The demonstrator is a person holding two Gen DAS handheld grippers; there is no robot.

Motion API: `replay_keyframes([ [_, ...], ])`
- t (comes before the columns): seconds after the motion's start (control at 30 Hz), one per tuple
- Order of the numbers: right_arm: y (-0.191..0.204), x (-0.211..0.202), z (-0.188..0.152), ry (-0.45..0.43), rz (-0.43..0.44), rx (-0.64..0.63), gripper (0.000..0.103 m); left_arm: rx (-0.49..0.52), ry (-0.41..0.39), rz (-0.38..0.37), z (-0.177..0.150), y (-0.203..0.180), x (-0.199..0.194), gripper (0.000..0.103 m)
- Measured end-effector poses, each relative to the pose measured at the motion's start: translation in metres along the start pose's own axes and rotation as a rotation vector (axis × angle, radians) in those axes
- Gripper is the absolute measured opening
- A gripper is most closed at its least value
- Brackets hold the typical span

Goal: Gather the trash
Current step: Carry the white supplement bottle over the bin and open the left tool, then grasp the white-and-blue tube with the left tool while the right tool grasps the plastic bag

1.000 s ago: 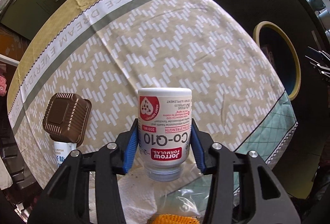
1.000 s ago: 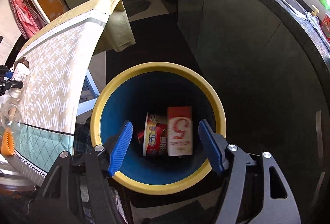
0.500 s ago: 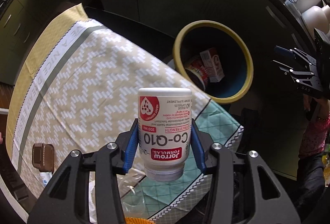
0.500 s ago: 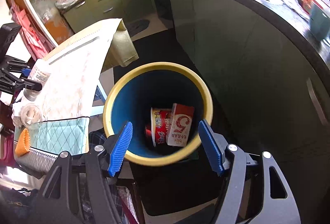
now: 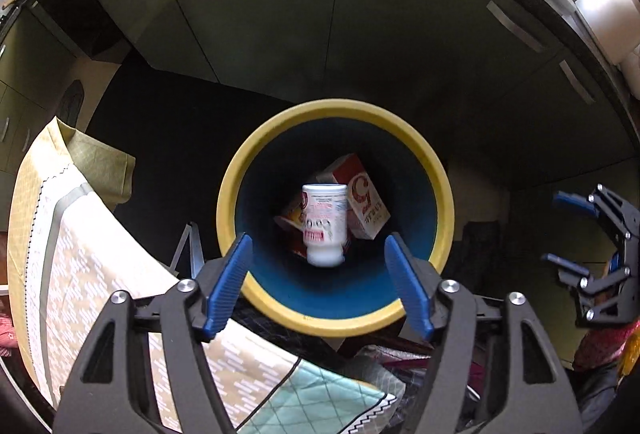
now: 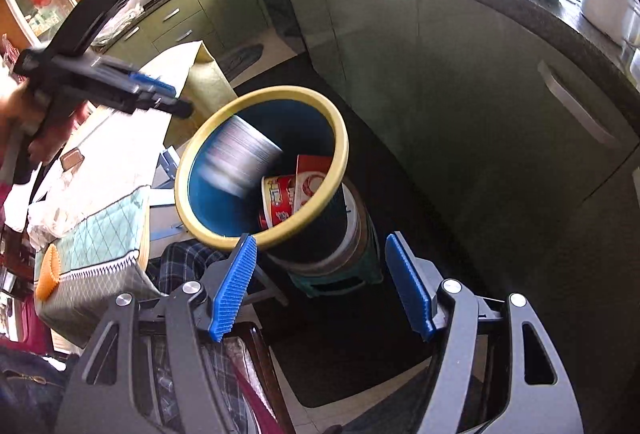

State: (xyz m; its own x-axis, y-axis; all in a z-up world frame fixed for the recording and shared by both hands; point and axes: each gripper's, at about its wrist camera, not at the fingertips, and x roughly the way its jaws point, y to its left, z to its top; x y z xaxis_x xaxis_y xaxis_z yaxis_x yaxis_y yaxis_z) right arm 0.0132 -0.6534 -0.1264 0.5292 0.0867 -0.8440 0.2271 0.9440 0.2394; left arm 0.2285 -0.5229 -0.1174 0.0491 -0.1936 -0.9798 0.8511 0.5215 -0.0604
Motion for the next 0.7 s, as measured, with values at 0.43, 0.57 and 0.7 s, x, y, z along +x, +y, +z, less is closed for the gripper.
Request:
replay_keyframes([
  [0.43,0.101,0.005,0.014,0.008,0.132,-0.192,0.067,-0.132,-0.039,0.062,-0.121,0.065,-0.089,0.066],
  [0.57,0.166,0.011,0.018,0.052,0.245,-0.301,0.067,-0.248,-0.048,0.122,-0.182,0.105,-0.128,0.066],
  [0.7,0.245,0.017,0.018,0.089,0.432,-0.435,0.056,-0.360,-0.067,0.172,-0.244,0.140,-0.157,0.068],
])
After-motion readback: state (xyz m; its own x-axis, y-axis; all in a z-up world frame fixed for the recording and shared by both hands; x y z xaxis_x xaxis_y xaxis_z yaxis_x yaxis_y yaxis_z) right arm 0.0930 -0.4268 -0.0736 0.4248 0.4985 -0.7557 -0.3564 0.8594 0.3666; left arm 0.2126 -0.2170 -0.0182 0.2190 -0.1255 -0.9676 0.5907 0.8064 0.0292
